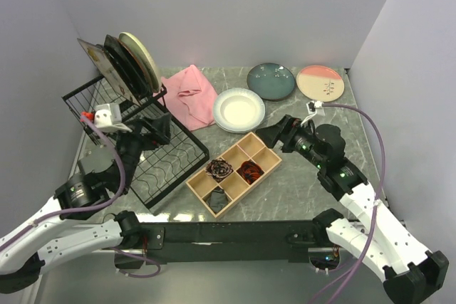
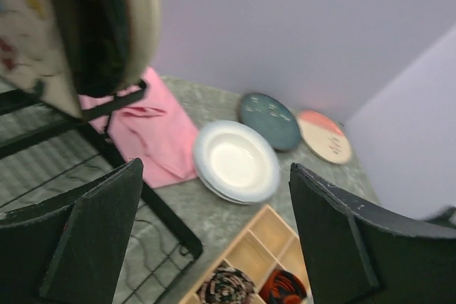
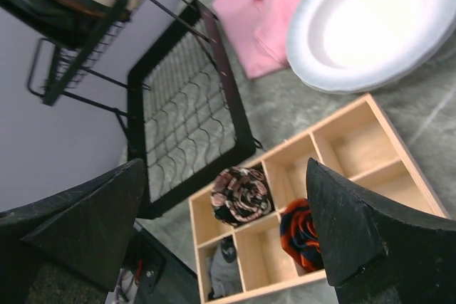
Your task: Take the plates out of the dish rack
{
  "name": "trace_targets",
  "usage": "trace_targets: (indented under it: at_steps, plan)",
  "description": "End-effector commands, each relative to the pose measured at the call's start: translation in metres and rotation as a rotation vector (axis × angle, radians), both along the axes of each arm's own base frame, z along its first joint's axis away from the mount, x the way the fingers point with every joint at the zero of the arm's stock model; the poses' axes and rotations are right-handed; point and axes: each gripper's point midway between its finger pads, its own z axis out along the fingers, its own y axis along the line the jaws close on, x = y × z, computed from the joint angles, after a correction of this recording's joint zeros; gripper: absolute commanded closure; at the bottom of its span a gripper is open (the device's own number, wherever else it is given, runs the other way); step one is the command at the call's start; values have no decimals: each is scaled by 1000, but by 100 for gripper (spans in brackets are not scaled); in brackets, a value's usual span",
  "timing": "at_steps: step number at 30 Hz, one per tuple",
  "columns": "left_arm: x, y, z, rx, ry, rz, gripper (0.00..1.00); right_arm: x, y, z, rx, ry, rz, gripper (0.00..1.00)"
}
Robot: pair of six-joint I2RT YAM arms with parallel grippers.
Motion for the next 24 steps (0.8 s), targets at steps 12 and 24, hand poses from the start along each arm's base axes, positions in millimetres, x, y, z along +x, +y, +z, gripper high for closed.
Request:
trace_targets:
  at_steps: [12, 24]
  plan:
    - [1, 66, 20, -24, 34, 327, 23, -8, 7, 24, 75, -90, 47, 0]
    - [39, 71, 21, 46, 101, 312, 20, -16, 8, 30, 97, -114, 71, 0]
